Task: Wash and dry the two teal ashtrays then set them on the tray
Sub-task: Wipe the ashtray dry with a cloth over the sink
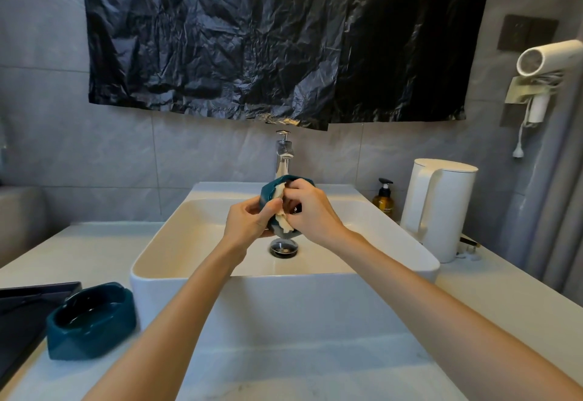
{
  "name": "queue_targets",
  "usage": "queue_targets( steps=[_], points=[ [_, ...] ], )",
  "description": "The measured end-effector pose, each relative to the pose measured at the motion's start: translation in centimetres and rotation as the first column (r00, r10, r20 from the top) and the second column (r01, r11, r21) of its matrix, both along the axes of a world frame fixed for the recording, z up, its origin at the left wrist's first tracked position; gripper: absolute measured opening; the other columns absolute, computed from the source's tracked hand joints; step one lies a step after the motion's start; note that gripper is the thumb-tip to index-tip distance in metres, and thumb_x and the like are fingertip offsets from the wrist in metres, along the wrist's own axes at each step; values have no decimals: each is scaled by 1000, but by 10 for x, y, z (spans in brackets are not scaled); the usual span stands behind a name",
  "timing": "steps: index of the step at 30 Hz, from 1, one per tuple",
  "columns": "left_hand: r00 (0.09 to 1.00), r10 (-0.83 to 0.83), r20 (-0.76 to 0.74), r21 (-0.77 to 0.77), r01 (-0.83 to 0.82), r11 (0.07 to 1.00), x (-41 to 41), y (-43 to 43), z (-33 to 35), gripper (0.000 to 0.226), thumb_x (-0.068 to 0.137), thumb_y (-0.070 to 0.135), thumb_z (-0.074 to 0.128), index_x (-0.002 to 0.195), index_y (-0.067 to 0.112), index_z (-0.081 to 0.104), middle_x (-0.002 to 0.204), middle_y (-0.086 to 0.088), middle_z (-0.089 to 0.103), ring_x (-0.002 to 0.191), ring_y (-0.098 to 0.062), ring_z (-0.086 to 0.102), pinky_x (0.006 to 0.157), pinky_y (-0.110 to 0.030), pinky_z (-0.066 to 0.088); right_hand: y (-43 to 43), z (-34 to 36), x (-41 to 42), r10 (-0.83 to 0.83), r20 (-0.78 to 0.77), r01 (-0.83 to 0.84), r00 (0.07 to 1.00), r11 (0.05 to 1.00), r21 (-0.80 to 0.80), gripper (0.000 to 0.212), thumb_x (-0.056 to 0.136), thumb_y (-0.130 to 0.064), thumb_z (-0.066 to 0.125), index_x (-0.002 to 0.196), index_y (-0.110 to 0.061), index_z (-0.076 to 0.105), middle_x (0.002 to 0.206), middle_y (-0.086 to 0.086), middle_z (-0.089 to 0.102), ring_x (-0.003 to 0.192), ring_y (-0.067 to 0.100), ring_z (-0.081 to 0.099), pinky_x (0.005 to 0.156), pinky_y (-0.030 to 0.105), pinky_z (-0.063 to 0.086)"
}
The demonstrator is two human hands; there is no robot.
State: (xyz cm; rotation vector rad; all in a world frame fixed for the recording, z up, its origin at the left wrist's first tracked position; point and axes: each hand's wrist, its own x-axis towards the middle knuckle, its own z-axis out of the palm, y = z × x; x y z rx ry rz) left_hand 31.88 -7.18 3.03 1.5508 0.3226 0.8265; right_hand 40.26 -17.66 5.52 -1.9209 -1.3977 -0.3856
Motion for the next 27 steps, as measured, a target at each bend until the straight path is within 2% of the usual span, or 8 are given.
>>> queue_targets(
  steps=[4, 6, 10, 12, 16, 20, 23, 27],
  points=[
    [1000, 18, -1, -27, -18, 999, -2, 2, 0, 13, 90, 27, 61, 98, 18, 64, 90, -3, 69, 81, -19, 69, 65, -26, 59, 0, 7, 5, 88, 76, -74, 993, 983, -165, 18, 86, 0, 64, 101, -7, 73, 117, 3, 59, 106, 16, 53, 86, 23, 47],
    [1000, 18, -3, -65, -18, 998, -2, 3, 0, 17, 91, 26, 59, 102, 15, 65, 92, -5, 69, 82, -20, 68, 66, -27, 59, -3, 15, 9, 138, 169, -85, 976, 955, -284, 17, 85, 3, 61, 89, -7, 73, 109, 1, 62, 103, 19, 54, 83, 33, 50],
    [999, 14, -51, -100, -19, 995, 0, 6, 0, 26, 92, 27, 58, 111, 10, 64, 100, -9, 68, 87, -23, 68, 68, -28, 59, -13, 27, 8, 169, 404, 39, 899, 888, -457, 16, 90, -22, 60, 91, -11, 72, 102, 2, 62, 98, 22, 50, 77, 41, 50],
    [999, 11, -45, -109, -16, 994, -1, 6, 1, 24, 92, 27, 58, 109, 11, 64, 100, -8, 68, 87, -22, 68, 67, -28, 59, -20, 30, 5, 200, 459, 51, 866, 877, -478, 14, 90, -22, 62, 98, -15, 71, 106, 1, 61, 101, 21, 51, 77, 39, 50],
    [998, 22, -56, -64, -26, 998, -3, 8, -1, 23, 92, 27, 59, 109, 13, 63, 100, -7, 67, 86, -19, 67, 65, -25, 58, -32, 36, 6, 216, 315, -56, 924, 892, -448, 41, 92, -5, 51, 120, -31, 65, 113, -5, 67, 93, 16, 58, 80, 31, 50],
    [997, 29, -68, -17, -30, 999, -2, 7, -2, 24, 91, 26, 61, 110, 13, 64, 97, -5, 68, 81, -16, 67, 58, -21, 58, -28, 26, 13, 247, 322, -55, 914, 863, -503, 25, 93, -14, 55, 104, -30, 72, 101, -7, 69, 86, 19, 60, 75, 42, 53],
    [996, 22, -84, -16, -23, 1000, -2, 6, -2, 25, 90, 26, 61, 109, 11, 65, 97, -7, 68, 79, -15, 67, 58, -21, 58, -20, 20, 16, 251, 264, -116, 931, 891, -439, 17, 87, -12, 63, 91, -24, 75, 89, -6, 69, 79, 16, 61, 72, 38, 53],
    [993, 17, -116, -22, -19, 1000, -3, 7, -2, 29, 91, 29, 59, 111, 9, 64, 94, -8, 68, 80, -19, 67, 61, -24, 58, -11, 11, 13, 242, 201, -196, 949, 955, -221, 14, 81, -7, 67, 87, -14, 77, 80, -4, 73, 71, 11, 63, 70, 28, 52]
  ],
)
